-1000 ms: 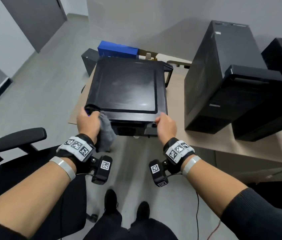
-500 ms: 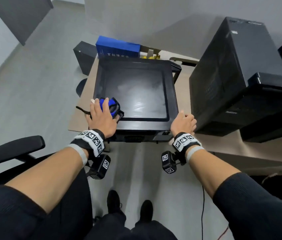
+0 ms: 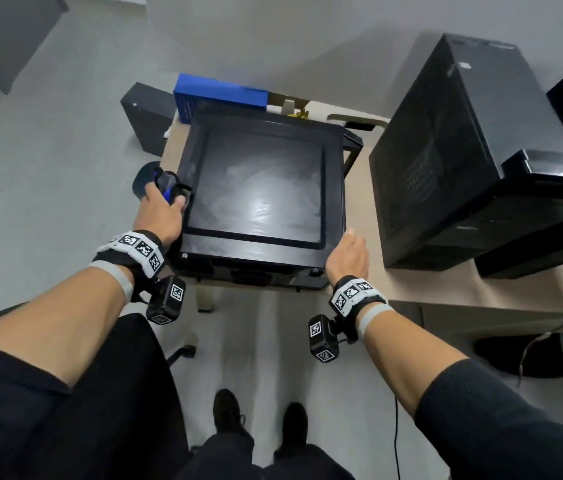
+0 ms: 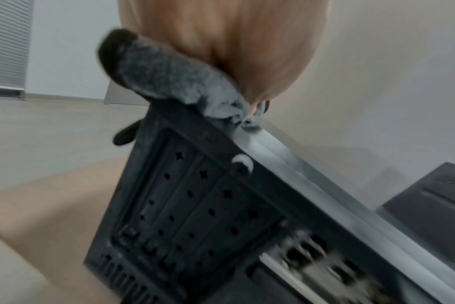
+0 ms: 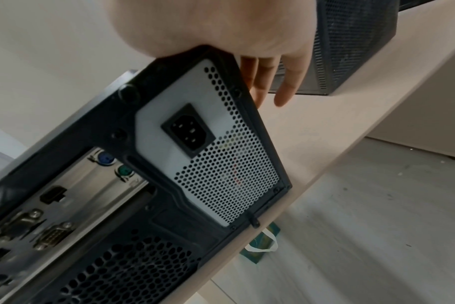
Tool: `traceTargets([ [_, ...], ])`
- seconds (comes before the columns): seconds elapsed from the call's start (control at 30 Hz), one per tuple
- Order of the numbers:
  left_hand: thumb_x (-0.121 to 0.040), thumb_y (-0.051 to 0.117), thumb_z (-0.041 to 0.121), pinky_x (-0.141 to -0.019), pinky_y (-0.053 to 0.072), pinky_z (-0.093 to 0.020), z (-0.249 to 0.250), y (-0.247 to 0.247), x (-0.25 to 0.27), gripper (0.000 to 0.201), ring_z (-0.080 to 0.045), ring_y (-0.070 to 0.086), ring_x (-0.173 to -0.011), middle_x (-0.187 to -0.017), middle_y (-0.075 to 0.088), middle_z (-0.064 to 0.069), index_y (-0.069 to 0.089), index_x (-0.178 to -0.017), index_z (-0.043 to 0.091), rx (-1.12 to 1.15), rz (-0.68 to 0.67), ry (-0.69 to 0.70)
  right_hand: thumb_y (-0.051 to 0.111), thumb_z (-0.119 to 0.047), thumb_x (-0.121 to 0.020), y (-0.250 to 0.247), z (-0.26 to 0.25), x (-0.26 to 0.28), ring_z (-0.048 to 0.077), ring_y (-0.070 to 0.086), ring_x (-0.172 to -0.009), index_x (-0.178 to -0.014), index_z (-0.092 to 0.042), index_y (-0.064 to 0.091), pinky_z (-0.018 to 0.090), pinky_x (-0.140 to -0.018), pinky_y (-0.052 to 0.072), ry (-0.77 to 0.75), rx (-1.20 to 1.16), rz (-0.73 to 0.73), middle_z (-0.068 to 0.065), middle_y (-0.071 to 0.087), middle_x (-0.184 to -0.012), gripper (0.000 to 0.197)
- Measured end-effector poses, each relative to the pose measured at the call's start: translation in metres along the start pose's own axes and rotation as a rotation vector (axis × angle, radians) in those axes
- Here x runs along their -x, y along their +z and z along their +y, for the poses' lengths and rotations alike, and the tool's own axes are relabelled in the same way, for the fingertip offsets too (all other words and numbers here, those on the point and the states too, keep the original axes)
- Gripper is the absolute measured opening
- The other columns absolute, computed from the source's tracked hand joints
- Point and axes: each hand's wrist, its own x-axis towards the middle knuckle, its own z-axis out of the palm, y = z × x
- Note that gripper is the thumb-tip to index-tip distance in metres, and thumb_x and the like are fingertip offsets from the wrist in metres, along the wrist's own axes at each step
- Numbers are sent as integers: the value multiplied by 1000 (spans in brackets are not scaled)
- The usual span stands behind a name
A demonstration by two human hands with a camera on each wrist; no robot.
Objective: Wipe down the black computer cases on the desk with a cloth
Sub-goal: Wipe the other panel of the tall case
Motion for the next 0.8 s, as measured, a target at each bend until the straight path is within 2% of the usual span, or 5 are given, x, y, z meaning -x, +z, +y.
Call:
traceTargets([
  [0.37, -100, 53, 31, -100, 40, -45, -39, -1, 67, 44, -41, 55, -119, -134, 55, -19, 35, -135, 11, 118, 34, -119, 20, -47, -106, -4, 5, -4, 34, 43, -135, -145, -6, 41, 39, -109, 30, 99, -202, -158, 17, 45, -150, 60],
  [0.5, -95, 58, 37, -98, 41, -42, -29, -2, 55, 49, -41, 56, -118, -132, 59, -18, 44, -134, 13, 107, 69, -172, 24, -79, -83, 2, 18, -15, 25, 34, -144, -153, -15, 32, 40, -121, 24, 282, -517, -324, 7, 32, -160, 96],
  [0.57, -91, 60, 43, -103, 44, -43, -28, 0, 43, 51, -39, 57, -119, -131, 61, -16, 51, -131, 14, 133, 101, -168, 26, -85, -79, 7, 36, -25, 12, 55, -115, -149, -16, 40, 27, -94, 53, 395, -635, -329, -2, 41, -148, 99],
  [0.63, -85, 58, 52, -104, 45, -45, -31, 1, 34, 55, -38, 59, -117, -126, 65, -14, 57, -127, 17, 165, 116, -164, 24, -75, -93, 11, 46, -31, 1, 47, -82, -147, -14, 42, 13, -59, 51, 439, -686, -353, -3, 49, -125, 83],
  [0.8, -70, 53, 72, -100, 50, -48, -47, 3, 16, 70, -35, 66, -103, -109, 72, -11, 68, -111, 17, 221, 68, -218, 38, -68, -96, 18, 37, -22, 28, 68, -104, -123, -16, 62, 44, -96, 54, 424, -846, -530, 14, 70, -117, 64],
])
